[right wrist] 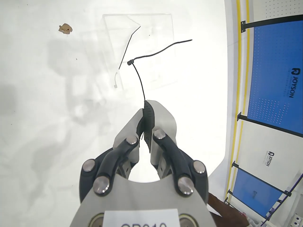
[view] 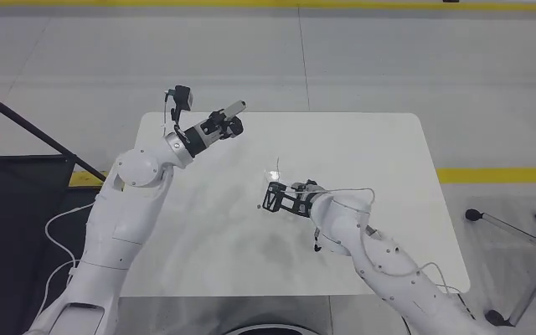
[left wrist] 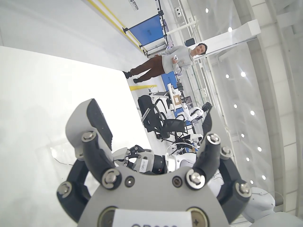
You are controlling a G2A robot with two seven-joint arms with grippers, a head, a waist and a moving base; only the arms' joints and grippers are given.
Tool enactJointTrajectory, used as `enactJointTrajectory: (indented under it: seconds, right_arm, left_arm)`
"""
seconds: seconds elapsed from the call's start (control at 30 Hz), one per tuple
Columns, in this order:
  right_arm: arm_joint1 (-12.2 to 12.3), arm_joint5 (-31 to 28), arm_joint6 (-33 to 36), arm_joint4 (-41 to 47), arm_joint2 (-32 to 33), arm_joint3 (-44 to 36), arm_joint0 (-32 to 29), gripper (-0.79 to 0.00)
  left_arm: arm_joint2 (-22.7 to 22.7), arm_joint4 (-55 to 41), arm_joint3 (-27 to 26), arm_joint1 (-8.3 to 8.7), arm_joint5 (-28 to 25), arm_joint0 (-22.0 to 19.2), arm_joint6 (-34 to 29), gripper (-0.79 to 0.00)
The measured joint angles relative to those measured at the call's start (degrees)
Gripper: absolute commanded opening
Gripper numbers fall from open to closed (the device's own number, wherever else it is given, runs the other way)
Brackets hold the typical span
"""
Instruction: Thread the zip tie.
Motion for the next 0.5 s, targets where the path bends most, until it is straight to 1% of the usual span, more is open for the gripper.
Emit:
enactJointTrajectory:
  seconds: [0.1, 0.33, 0.43, 0.5]
  right_arm:
    - [-0.4, -0.3, 0.5, 0.5, -0.3, 0.7, 0.4, -0.554]
    - [-1.0, -1.0, 1.1, 1.2, -0.4, 1.0, 0.4, -0.526]
    - [-1.1, -1.6, 1.0, 1.7, -0.4, 0.8, 0.2, -0.493]
    - [-1.2, -2.1, 0.9, 2.1, -0.3, 0.6, 0.1, -0.486]
  left_arm:
    - [0.0, -0.1, 0.0, 0.02, -0.1, 0.1, 0.0, 0.000]
    - [0.6, -0.2, 0.0, -0.04, -0.1, 0.0, -0.1, 0.000]
    - [0.8, -0.1, 0.1, -0.07, 0.0, -0.2, -0.2, 0.000]
    - [0.9, -0.1, 0.2, -0.08, 0.0, -0.3, -0.2, 0.000]
